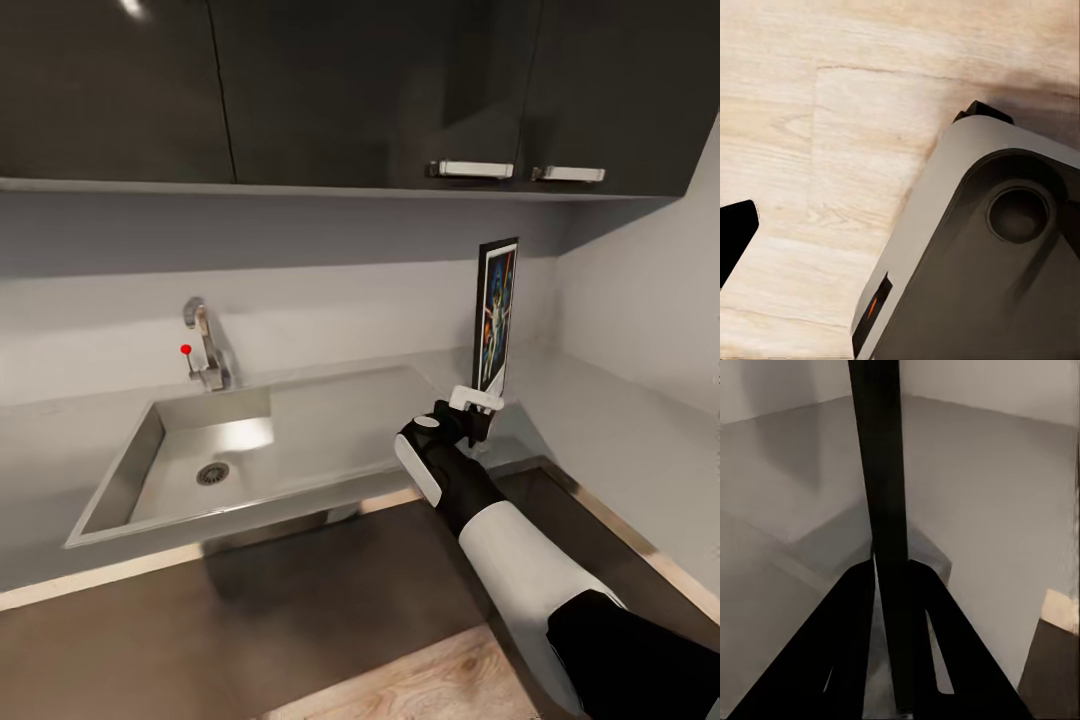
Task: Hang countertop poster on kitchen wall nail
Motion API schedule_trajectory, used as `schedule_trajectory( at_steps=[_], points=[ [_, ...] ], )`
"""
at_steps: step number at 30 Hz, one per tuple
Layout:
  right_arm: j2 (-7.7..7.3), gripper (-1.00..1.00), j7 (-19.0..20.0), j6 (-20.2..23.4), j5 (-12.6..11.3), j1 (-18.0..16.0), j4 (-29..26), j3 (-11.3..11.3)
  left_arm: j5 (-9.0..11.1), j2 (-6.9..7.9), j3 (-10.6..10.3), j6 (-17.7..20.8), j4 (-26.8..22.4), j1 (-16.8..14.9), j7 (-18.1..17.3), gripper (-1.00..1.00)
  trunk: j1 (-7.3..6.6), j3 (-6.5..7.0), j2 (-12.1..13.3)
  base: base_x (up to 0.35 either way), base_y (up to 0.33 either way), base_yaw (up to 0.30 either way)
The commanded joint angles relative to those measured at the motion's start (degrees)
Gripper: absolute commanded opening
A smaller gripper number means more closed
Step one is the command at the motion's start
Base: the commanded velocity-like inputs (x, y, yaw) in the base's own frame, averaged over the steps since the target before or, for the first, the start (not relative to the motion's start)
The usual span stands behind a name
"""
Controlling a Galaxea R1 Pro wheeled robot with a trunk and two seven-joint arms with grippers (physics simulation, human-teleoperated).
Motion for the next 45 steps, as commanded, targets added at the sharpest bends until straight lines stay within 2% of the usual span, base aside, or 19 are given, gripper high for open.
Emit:
schedule_trajectory(
  at_steps=[1,14,26,29,32,33,34,37,38,39,42,44,45],
  points=[
    [0.0,-1.0,-0.32,0.5,-0.21,-0.06,-0.03,0.16,0.02,0.0,0.22,-0.08,-0.07,0.02,-0.18,1.0,-0.03,-0.05,-0.03,-0.311,0.0,0.058],
    [0.0,-1.0,-0.29,0.55,-0.21,-0.06,0.06,0.18,0.02,0.06,0.23,-0.08,-0.07,0.02,-0.2,1.0,-0.03,0.22,-0.03,-0.132,0.0,0.137],
    [0.0,-1.0,-0.22,0.58,-0.21,-0.06,0.07,0.19,0.02,0.15,0.22,-0.11,-0.07,0.02,-0.2,1.0,-0.03,0.34,-0.03,-0.312,0.0,0.094],
    [0.0,-1.0,-0.21,0.62,-0.21,-0.06,0.07,0.19,0.09,0.89,0.27,-0.61,-0.07,0.02,-0.25,1.0,-0.03,0.34,-0.03,-0.337,0.0,0.001],
    [0.0,-1.0,-0.2,0.57,-0.21,-0.06,0.07,0.23,0.3,3.18,0.28,-1.25,-0.5,0.02,-1.75,1.0,-0.03,0.34,-0.03,-0.234,0.0,0.0],
    [0.0,-1.0,-0.2,0.56,-0.21,-0.06,0.07,0.24,0.32,3.44,0.25,-1.28,-0.71,0.02,-2.15,1.0,-0.03,0.34,-0.03,-0.127,0.0,0.0],
    [0.0,-1.0,-0.2,0.56,-0.21,-0.06,0.07,0.24,0.38,4.17,0.1,-1.29,-2.35,0.02,-3.13,1.0,-0.03,0.34,-0.03,-0.065,0.0,0.0],
    [0.0,-1.0,-0.2,0.55,-0.21,-0.06,0.07,0.26,0.39,4.65,-0.03,-0.99,-6.45,0.02,-3.7,1.0,-0.03,0.34,-0.03,-0.042,0.0,0.0],
    [0.0,-1.0,-0.2,0.55,-0.21,-0.06,0.07,0.26,0.38,4.81,-0.13,-0.52,-10.04,0.02,-3.93,1.0,-0.03,0.34,-0.03,-0.021,0.0,0.0],
    [0.0,-1.0,-0.2,0.55,-0.21,-0.06,0.07,0.27,0.38,4.9,-0.21,0.73,-13.83,0.02,-4.07,1.0,-0.03,0.34,-0.03,-0.014,0.0,0.0],
    [0.0,-1.0,-0.2,0.55,-0.21,-0.06,0.07,0.27,0.38,4.99,-0.3,4.38,-19.96,0.02,-4.23,1.0,-0.03,0.34,-0.03,-0.009,0.0,0.0],
    [0.0,-1.0,-0.16,0.55,-0.21,-0.06,0.07,0.27,0.38,5.09,-0.36,10.93,-28.38,0.02,-5.51,1.0,-0.03,0.34,-0.03,-0.016,0.0,0.0],
    [0.0,-1.0,-0.15,0.55,-0.21,-0.06,0.07,0.27,0.38,5.11,-0.36,12.3,-30.03,0.02,-6.39,1.0,-0.03,0.34,-0.03,-0.064,0.0,0.0]
  ],
)
